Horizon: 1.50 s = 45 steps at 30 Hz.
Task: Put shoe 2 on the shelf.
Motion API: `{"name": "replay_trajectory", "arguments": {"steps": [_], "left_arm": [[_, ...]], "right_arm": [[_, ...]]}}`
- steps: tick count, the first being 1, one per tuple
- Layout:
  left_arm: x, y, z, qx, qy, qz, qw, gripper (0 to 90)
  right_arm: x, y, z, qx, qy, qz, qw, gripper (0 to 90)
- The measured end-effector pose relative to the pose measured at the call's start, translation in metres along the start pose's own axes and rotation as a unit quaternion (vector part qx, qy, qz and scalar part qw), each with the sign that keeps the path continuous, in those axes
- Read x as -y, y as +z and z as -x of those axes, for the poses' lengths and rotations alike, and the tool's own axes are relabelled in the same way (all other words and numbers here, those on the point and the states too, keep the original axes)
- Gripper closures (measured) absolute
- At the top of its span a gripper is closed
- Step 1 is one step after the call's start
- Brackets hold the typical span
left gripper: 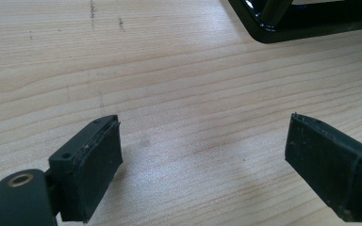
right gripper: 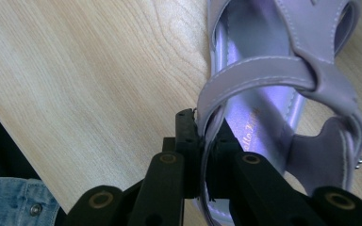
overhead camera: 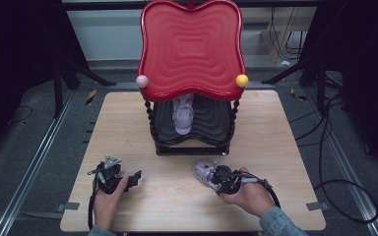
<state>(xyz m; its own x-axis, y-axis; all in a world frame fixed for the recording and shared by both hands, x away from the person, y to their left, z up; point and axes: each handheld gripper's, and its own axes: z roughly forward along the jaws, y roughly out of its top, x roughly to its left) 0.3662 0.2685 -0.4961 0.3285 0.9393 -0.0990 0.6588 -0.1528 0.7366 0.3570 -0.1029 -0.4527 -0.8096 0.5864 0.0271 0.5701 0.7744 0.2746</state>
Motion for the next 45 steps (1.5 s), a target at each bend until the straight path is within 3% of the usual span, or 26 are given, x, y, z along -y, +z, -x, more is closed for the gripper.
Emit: {"name": "replay_trajectory", "arguments": {"steps": [9, 17, 22, 25, 28, 29, 34, 37, 39, 45], "left_arm": [[0.000, 0.000, 0.000, -0.001, 0.000, 0.000, 1.0000, 10.9], [0.000, 0.000, 0.000, -0.001, 0.001, 0.001, 1.0000, 10.6], [0.000, 0.000, 0.000, -0.001, 0.002, 0.002, 1.0000, 10.0], [0.000, 0.000, 0.000, -0.001, 0.003, 0.002, 1.0000, 9.7], [0.001, 0.001, 0.000, 0.000, 0.003, 0.001, 1.0000, 9.7], [0.001, 0.001, 0.001, 0.000, 0.003, 0.001, 1.0000, 9.7], [0.001, 0.001, 0.001, 0.001, 0.003, 0.000, 1.0000, 9.7], [0.001, 0.001, 0.000, 0.000, 0.003, 0.000, 1.0000, 9.7], [0.001, 0.001, 0.000, 0.000, 0.003, 0.000, 1.0000, 9.7], [0.001, 0.001, 0.001, 0.001, 0.004, 0.000, 1.0000, 9.7]], "right_arm": [[0.008, -0.019, 0.005, -0.016, 0.020, 0.057, 0.9981, 86.7], [0.011, -0.052, -0.007, -0.024, 0.037, 0.135, 0.9898, 86.6], [0.006, -0.064, -0.010, -0.021, 0.045, 0.162, 0.9855, 86.5], [0.000, -0.075, -0.011, -0.016, 0.054, 0.189, 0.9805, 86.5], [-0.004, -0.079, -0.011, -0.010, 0.060, 0.200, 0.9779, 86.5], [-0.009, -0.083, -0.011, -0.005, 0.065, 0.212, 0.9751, 86.4], [-0.016, -0.088, -0.011, 0.003, 0.073, 0.233, 0.9696, 86.5], [-0.020, -0.095, -0.008, 0.011, 0.086, 0.255, 0.9632, 86.5], [-0.021, -0.096, -0.006, 0.015, 0.089, 0.258, 0.9619, 86.5], [-0.029, -0.101, -0.001, 0.037, 0.111, 0.286, 0.9511, 86.4]]}}
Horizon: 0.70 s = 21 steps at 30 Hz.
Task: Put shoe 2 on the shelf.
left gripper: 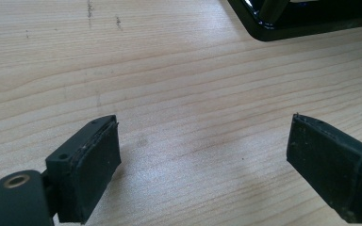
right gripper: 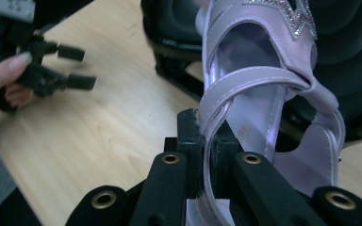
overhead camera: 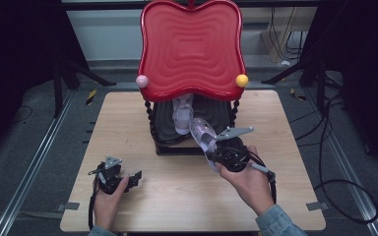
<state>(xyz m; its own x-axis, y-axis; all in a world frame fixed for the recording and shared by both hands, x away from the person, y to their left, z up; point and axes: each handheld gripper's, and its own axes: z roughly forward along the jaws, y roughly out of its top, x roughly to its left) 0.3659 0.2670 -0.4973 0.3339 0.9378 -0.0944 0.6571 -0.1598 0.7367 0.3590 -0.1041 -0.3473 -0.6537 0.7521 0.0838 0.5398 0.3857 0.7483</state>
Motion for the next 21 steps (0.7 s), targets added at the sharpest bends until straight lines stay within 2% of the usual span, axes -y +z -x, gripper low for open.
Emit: {"name": "replay_trajectory", "arguments": {"steps": [6, 8, 15, 21], "left_arm": [[0.000, 0.000, 0.000, 0.001, 0.000, 0.000, 1.0000, 9.7], [0.000, 0.000, 0.000, 0.002, 0.000, 0.001, 1.0000, 9.7], [0.000, 0.000, -0.001, 0.002, 0.000, 0.000, 1.0000, 9.7], [0.000, 0.000, -0.001, 0.003, 0.000, 0.000, 1.0000, 9.7]], "right_arm": [[-0.009, 0.003, 0.004, 0.025, 0.024, 0.031, 0.9989, 86.4], [-0.013, 0.006, 0.006, 0.041, 0.032, 0.044, 0.9977, 86.4], [-0.021, 0.017, 0.010, 0.063, 0.050, 0.064, 0.9947, 86.4], [-0.026, 0.020, 0.010, 0.068, 0.057, 0.077, 0.9930, 86.5]]}}
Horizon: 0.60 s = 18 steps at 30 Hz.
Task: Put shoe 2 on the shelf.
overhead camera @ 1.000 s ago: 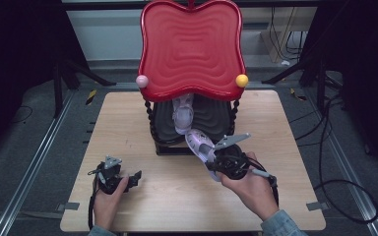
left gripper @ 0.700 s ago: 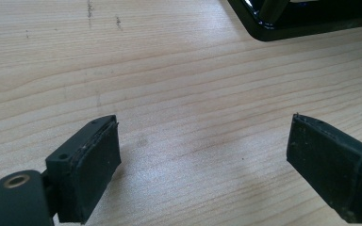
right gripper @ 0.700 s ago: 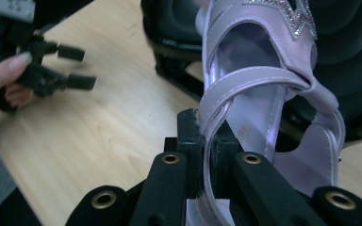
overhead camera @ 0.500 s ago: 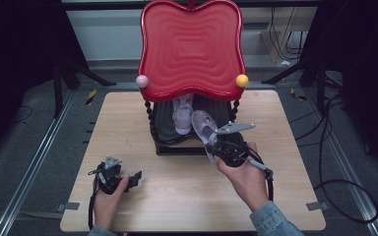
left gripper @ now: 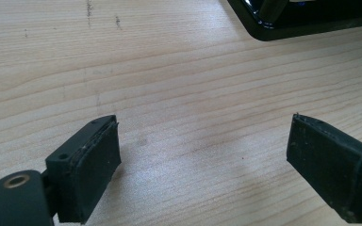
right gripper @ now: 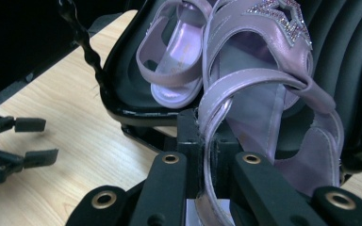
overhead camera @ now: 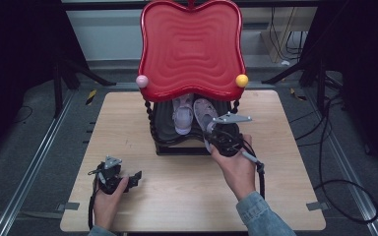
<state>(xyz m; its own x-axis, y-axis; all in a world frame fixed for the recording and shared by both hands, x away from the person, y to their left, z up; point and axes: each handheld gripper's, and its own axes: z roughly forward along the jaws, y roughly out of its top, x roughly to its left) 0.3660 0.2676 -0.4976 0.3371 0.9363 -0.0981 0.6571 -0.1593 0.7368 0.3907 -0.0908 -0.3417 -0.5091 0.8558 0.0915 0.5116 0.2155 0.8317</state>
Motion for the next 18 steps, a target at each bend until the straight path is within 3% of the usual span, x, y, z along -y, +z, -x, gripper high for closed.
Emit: {"name": "replay_trajectory", "arguments": {"steps": [18], "left_arm": [[-0.0002, -0.0001, 0.0004, 0.000, 0.001, 0.000, 1.0000, 9.7]], "right_arm": [[-0.0056, 0.0077, -0.0010, 0.023, 0.020, 0.024, 0.9992, 86.4]]}}
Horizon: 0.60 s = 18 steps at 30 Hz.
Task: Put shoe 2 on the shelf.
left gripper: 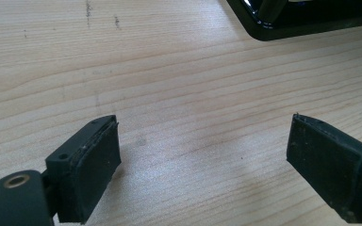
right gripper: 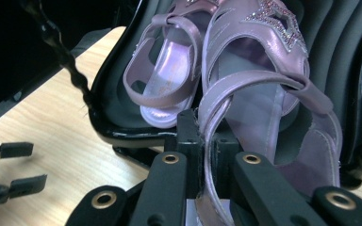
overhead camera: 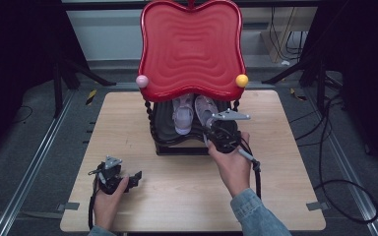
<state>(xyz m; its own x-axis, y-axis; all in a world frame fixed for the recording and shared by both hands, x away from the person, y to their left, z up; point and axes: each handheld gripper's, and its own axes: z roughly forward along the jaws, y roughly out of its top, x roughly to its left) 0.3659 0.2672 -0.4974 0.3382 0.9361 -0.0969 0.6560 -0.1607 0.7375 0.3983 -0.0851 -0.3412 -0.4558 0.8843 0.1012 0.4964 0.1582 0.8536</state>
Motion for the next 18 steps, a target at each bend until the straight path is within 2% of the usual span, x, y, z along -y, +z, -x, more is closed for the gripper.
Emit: {"name": "replay_trajectory", "arguments": {"steps": [9, 18], "left_arm": [[0.000, 0.000, 0.001, 0.002, 0.002, -0.001, 1.0000, 9.7], [0.000, 0.000, 0.001, 0.004, 0.001, -0.001, 1.0000, 9.8]], "right_arm": [[-0.001, 0.013, -0.003, 0.025, 0.007, 0.017, 0.9995, 86.4], [-0.004, 0.032, -0.010, 0.072, 0.001, 0.046, 0.9963, 86.5]]}}
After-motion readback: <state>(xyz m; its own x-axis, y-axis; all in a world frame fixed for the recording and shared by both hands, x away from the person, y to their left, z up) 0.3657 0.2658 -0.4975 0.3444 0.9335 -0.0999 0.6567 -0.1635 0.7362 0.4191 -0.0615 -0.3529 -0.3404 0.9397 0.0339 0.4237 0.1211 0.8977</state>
